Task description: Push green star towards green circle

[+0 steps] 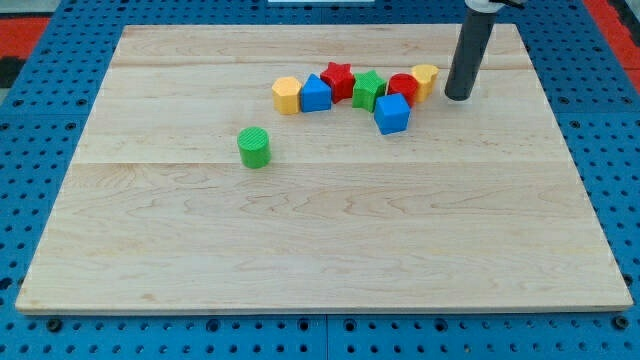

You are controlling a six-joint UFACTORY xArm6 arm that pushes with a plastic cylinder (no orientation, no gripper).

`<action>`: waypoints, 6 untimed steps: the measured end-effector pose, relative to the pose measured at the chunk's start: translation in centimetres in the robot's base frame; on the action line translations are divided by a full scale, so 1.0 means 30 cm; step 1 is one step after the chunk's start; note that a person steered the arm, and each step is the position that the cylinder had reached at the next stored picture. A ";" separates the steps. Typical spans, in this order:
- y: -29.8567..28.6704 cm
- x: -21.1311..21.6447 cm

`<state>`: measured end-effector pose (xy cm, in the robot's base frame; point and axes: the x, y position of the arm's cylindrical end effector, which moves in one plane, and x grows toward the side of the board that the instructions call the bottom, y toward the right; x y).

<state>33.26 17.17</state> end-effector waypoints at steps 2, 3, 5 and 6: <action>-0.001 -0.025; -0.001 -0.121; -0.165 -0.280; -0.236 -0.219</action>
<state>26.70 10.08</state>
